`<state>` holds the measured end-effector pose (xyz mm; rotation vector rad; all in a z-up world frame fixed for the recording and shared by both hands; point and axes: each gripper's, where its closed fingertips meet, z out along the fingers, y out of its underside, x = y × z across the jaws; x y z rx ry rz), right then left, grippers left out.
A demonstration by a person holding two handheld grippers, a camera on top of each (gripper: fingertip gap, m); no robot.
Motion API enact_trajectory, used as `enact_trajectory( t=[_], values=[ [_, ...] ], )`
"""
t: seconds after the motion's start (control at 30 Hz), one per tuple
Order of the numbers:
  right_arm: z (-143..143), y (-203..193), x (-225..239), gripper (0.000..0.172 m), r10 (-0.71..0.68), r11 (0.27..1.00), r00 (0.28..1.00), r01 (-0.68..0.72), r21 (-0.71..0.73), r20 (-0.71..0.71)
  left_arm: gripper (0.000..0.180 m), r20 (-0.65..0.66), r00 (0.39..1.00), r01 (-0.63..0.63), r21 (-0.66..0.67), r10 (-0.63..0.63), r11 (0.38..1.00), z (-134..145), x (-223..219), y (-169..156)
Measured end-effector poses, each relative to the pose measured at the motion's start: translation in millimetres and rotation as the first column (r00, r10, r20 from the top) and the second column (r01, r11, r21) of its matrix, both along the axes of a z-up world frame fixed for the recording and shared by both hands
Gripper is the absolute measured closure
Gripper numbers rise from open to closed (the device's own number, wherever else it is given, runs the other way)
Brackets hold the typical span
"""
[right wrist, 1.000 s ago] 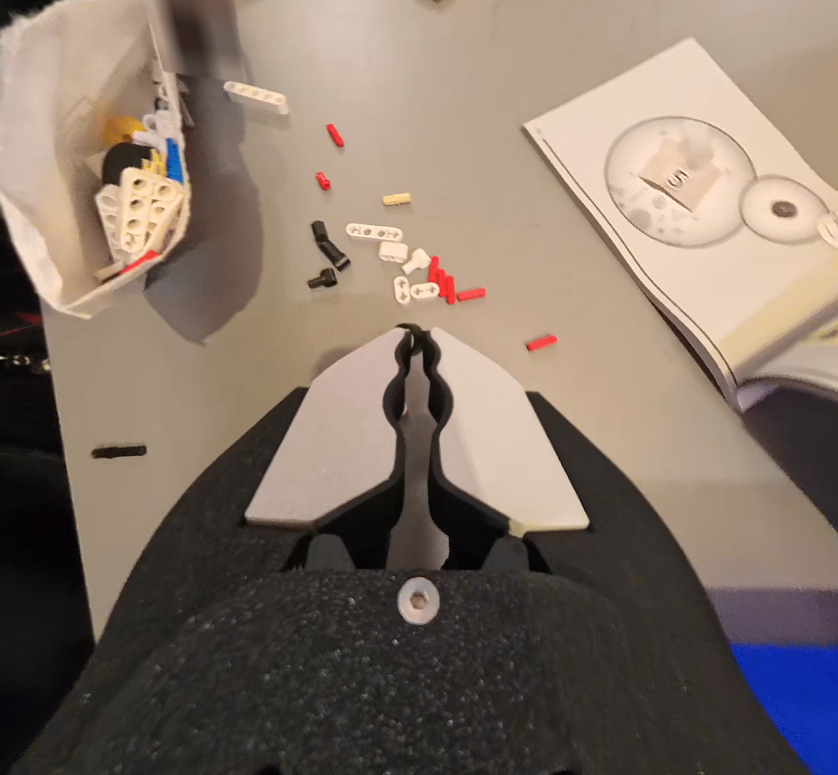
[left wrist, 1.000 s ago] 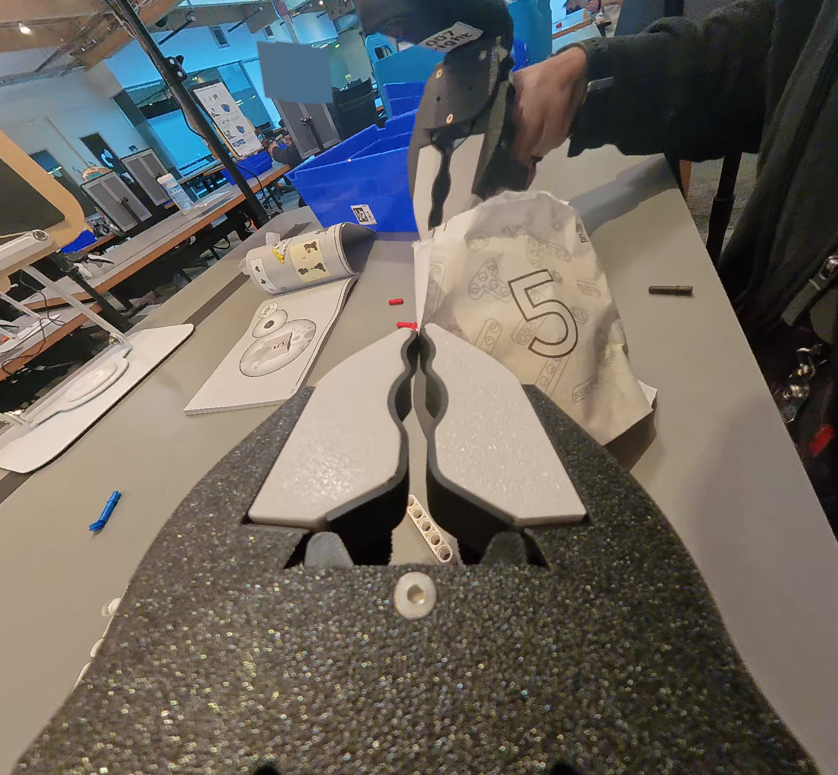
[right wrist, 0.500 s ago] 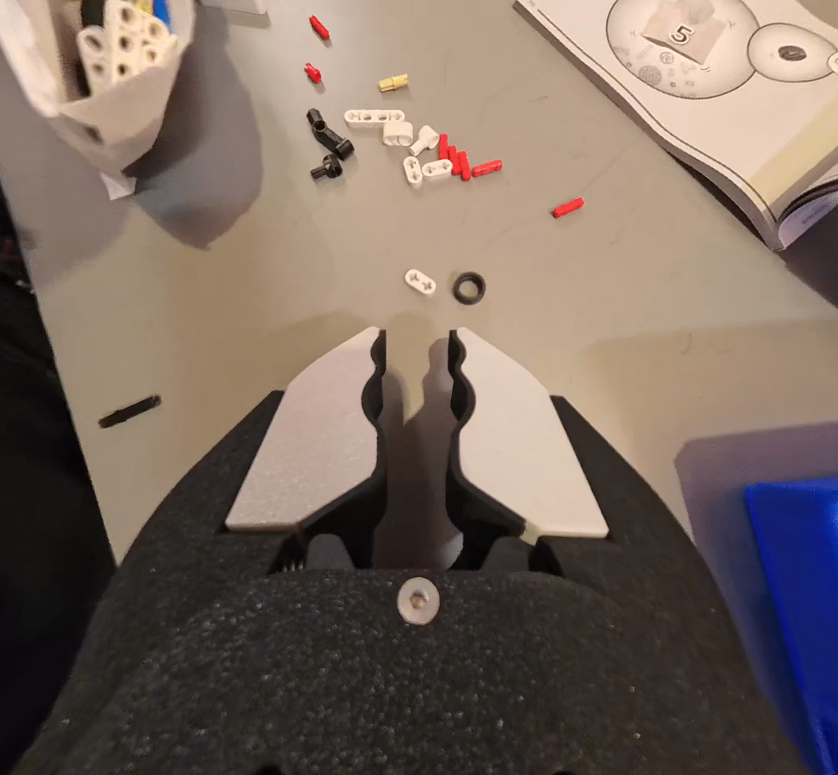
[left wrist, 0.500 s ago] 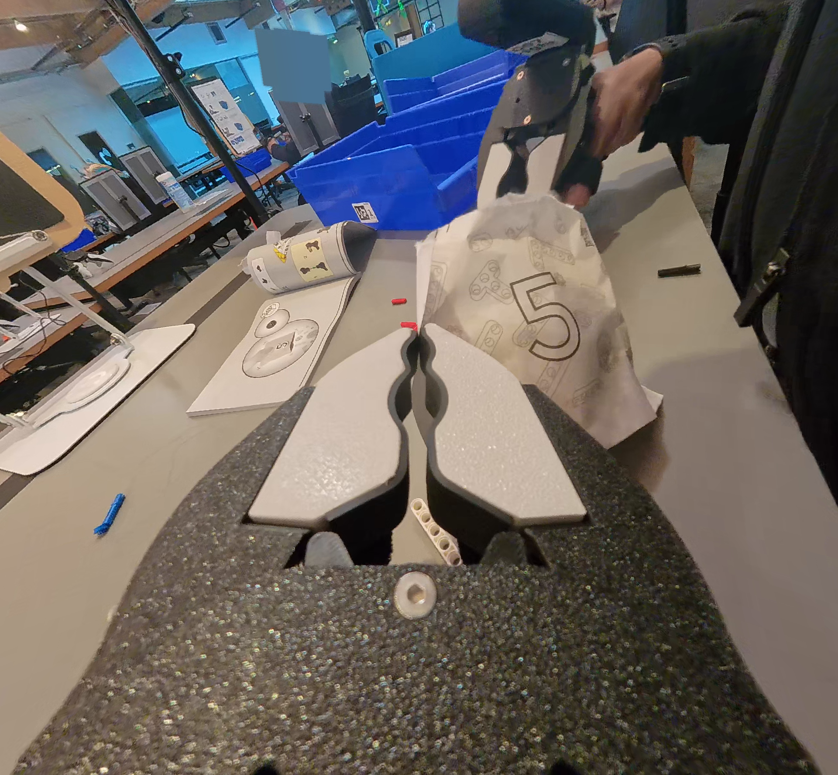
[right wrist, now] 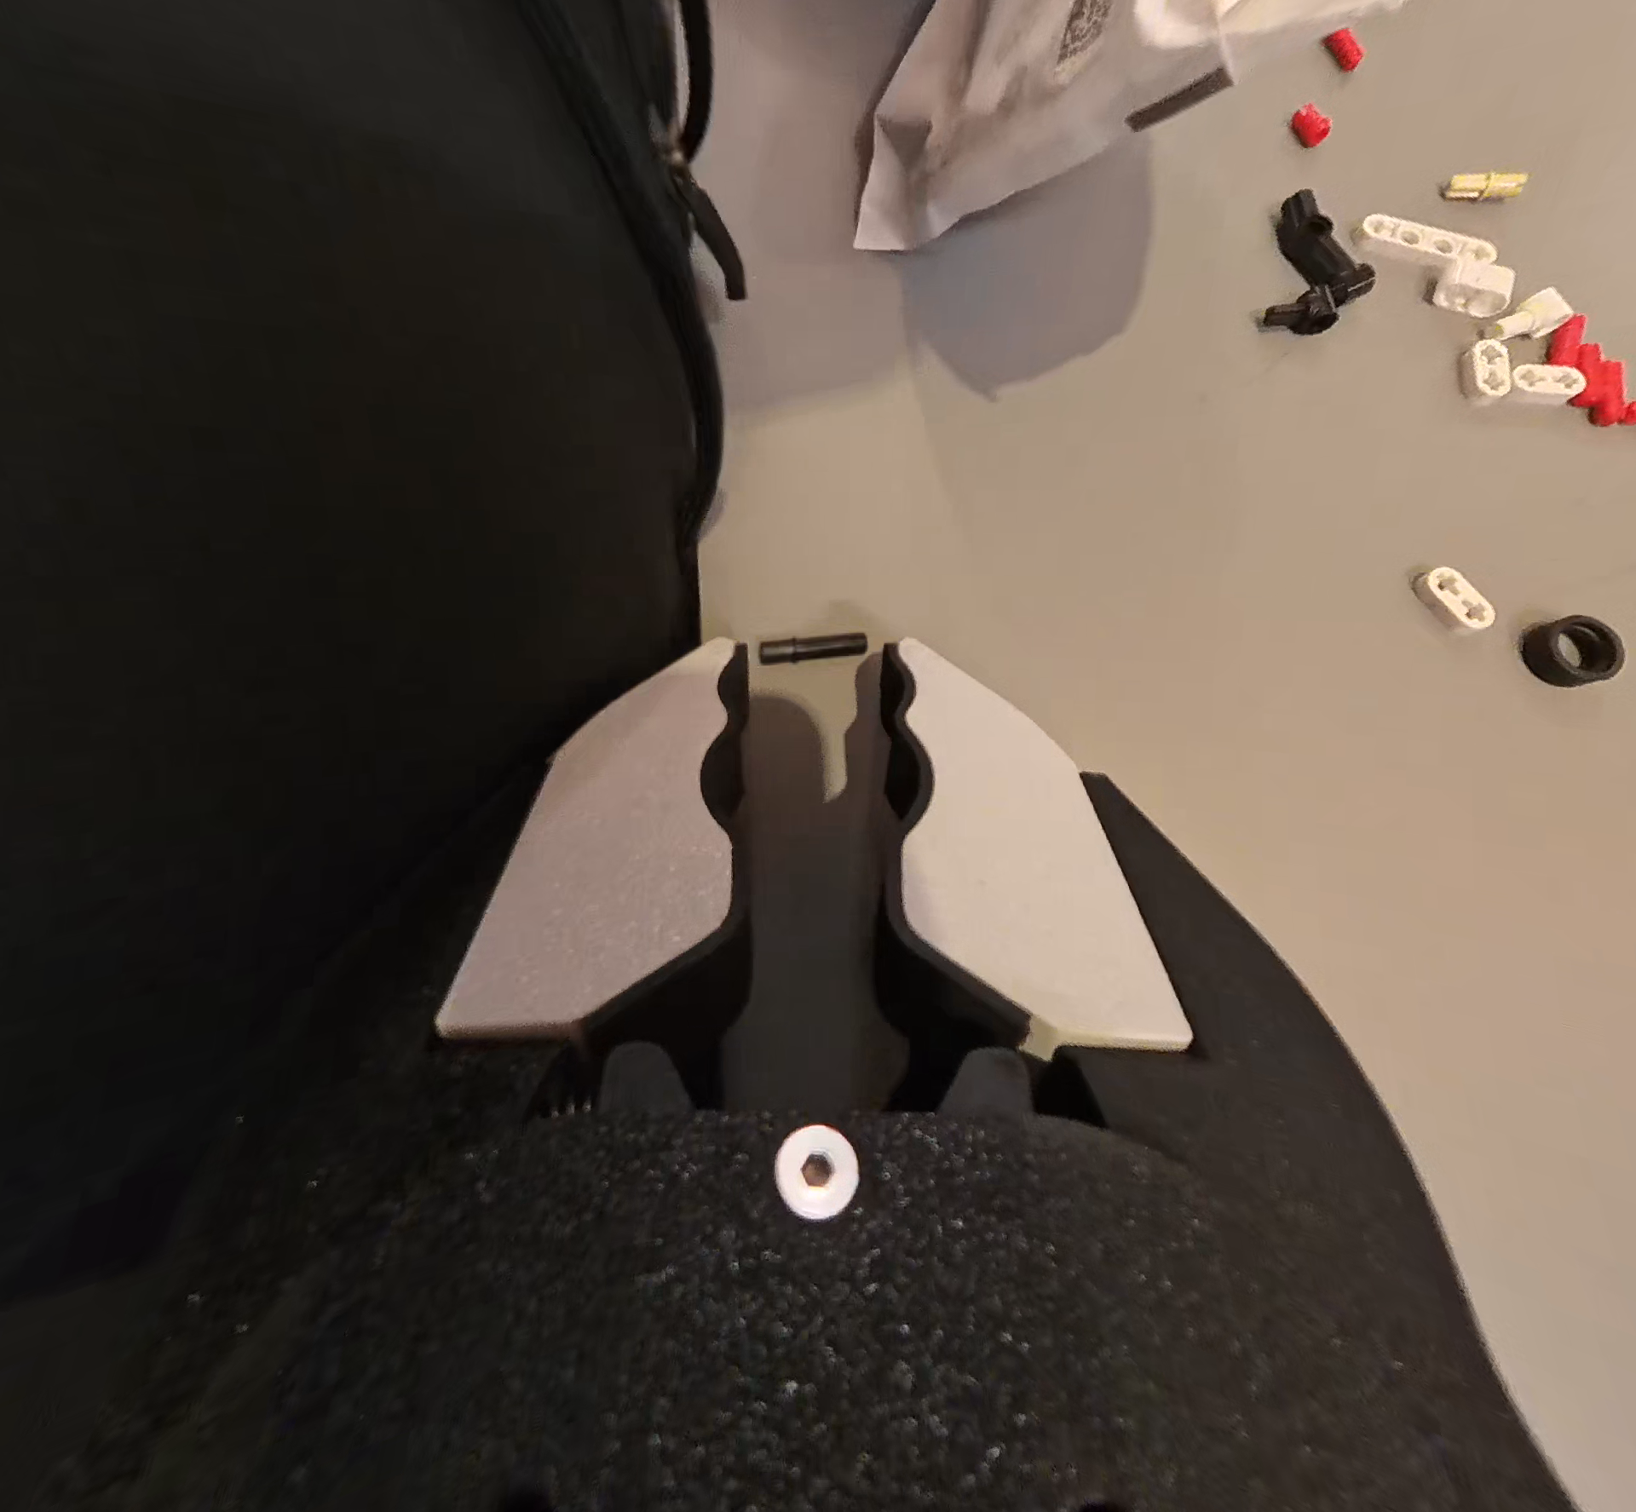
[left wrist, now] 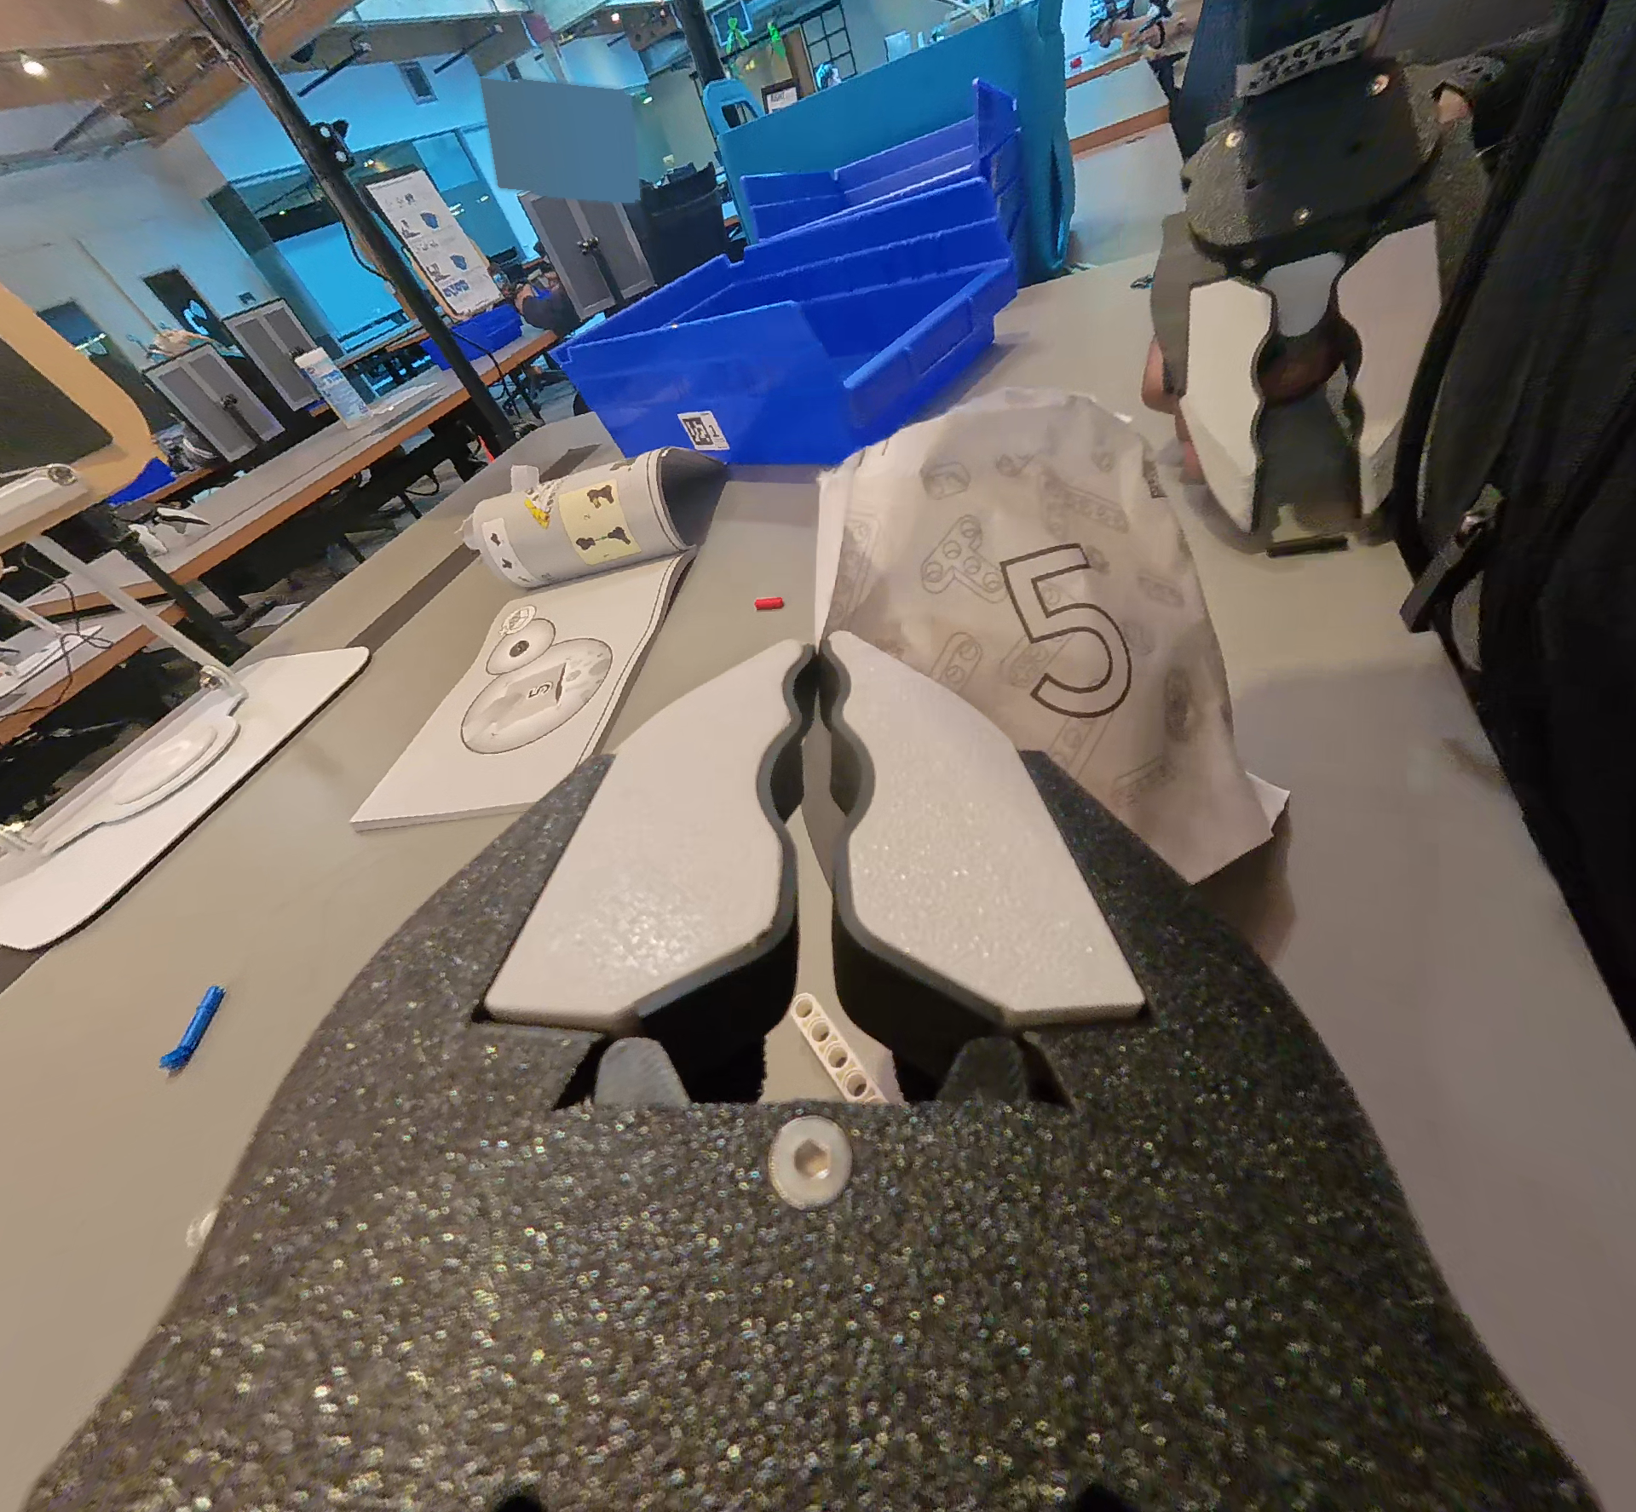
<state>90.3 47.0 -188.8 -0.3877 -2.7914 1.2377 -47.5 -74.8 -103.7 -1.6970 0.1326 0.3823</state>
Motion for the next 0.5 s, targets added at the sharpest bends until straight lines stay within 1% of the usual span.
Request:
enact_trajectory(
  t=[0.2,0.27,0.37,0.43,0.5],
  values=[
    [-6,-3,-3,0.144,0.016,0.999,1.0,-0.017,0.047,0.018,0.18,-0.009,1.0,0.009,-0.003,-0.009,1.0,-1,3,0],
    [-6,-6,-5,0.147,0.018,0.999,1.0,-0.018,0.05,0.015,0.18,-0.009,1.0,0.01,-0.003,-0.01,1.0,0,4,-1],
    [-6,-7,-10,0.148,0.016,0.999,1.0,-0.017,0.045,0.021,0.18,-0.013,1.0,0.01,-0.007,-0.01,1.0,-1,4,-1],
    [2,-8,-20,0.148,0.005,1.0,1.0,-0.005,0.009,0.002,0.18,-0.013,1.0,0.015,-0.006,-0.015,1.0,-1,5,-1],
    [25,-12,-37,0.148,-0.019,0.997,0.999,0.016,-0.076,-0.034,0.18,-0.016,1.0,0.018,-0.003,-0.018,1.0,0,5,-1]
  ],
)
